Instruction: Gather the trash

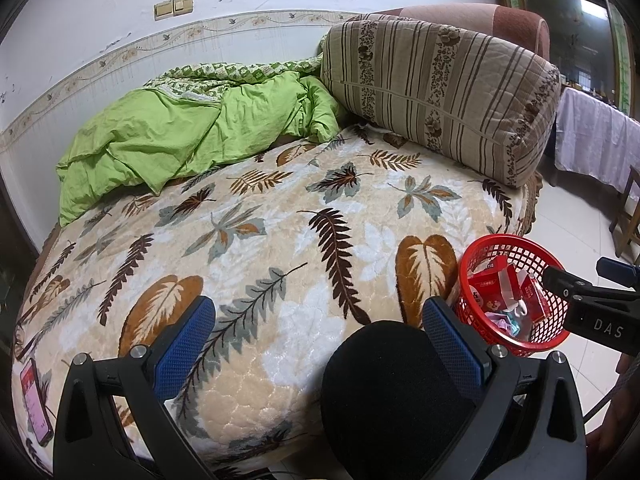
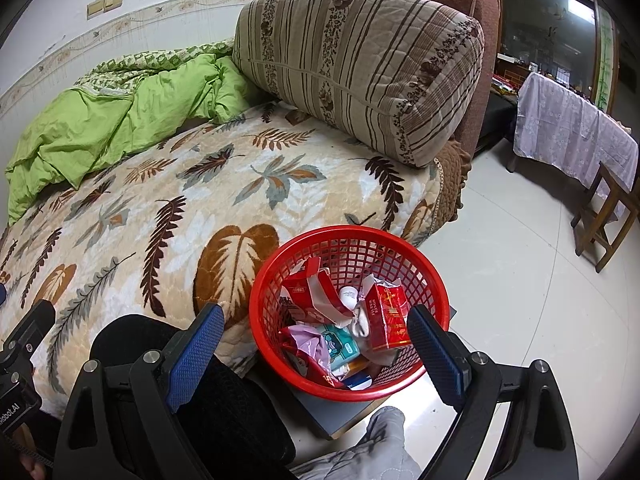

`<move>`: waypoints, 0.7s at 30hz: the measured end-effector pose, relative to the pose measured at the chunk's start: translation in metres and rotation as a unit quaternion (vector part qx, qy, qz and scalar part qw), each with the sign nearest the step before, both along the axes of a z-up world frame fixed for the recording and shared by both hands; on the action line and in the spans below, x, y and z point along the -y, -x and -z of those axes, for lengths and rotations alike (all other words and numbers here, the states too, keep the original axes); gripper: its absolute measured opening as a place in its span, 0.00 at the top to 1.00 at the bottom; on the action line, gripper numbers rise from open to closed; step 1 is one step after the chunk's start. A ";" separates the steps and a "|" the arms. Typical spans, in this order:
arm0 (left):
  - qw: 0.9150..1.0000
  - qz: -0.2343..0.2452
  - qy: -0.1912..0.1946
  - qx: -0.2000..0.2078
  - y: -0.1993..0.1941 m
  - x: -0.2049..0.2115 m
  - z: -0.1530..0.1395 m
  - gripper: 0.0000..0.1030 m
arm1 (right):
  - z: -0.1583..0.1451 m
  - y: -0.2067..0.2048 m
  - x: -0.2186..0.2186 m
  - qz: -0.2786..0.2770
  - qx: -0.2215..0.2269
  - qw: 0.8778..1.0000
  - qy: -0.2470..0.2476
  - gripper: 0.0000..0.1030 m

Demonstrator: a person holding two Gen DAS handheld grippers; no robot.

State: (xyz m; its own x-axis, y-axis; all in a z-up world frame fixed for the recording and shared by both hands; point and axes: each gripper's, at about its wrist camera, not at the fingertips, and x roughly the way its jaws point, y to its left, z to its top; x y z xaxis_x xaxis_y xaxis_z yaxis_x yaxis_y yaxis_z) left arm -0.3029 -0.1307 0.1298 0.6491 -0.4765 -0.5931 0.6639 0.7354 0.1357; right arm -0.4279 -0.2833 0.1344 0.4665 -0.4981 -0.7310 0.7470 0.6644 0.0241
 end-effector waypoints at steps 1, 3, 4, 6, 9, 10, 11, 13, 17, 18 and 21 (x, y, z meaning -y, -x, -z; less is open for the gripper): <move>1.000 0.000 0.000 0.000 0.000 0.000 0.000 0.00 | 0.000 0.000 0.000 0.000 0.000 1.000 0.000 0.09; 1.000 0.000 0.000 -0.001 0.000 0.000 0.000 0.00 | 0.000 -0.001 0.000 -0.001 0.000 1.000 0.000 0.09; 1.000 0.000 0.000 -0.001 0.000 0.000 0.000 0.00 | 0.000 0.000 0.000 -0.001 0.000 1.000 0.000 0.09; 1.000 0.000 0.000 -0.001 0.000 0.000 0.000 0.00 | 0.001 -0.001 0.000 -0.002 0.000 1.000 0.001 0.09; 1.000 0.000 0.000 -0.001 -0.001 0.000 0.000 0.00 | 0.001 -0.002 0.000 -0.003 -0.001 1.000 0.002 0.09; 1.000 0.000 0.000 -0.001 -0.001 -0.001 0.000 0.00 | 0.001 -0.002 0.000 -0.004 -0.001 1.000 0.002 0.09; 1.000 0.000 0.000 -0.001 -0.001 0.000 0.000 0.00 | 0.001 -0.003 0.000 -0.005 -0.001 1.000 0.002 0.09; 1.000 0.000 0.001 -0.002 -0.001 -0.001 0.000 0.00 | 0.001 -0.004 0.000 -0.006 -0.002 1.000 0.002 0.09; 1.000 -0.001 0.001 -0.002 -0.001 -0.001 0.000 0.00 | 0.001 -0.005 -0.002 -0.008 -0.003 1.000 0.004 0.09; 1.000 0.000 0.001 -0.002 -0.001 -0.001 0.000 0.00 | 0.001 -0.005 -0.002 -0.009 -0.003 1.000 0.004 0.09; 1.000 0.000 0.002 -0.002 -0.002 -0.002 0.000 0.00 | 0.002 -0.007 -0.002 -0.011 -0.006 1.000 0.004 0.09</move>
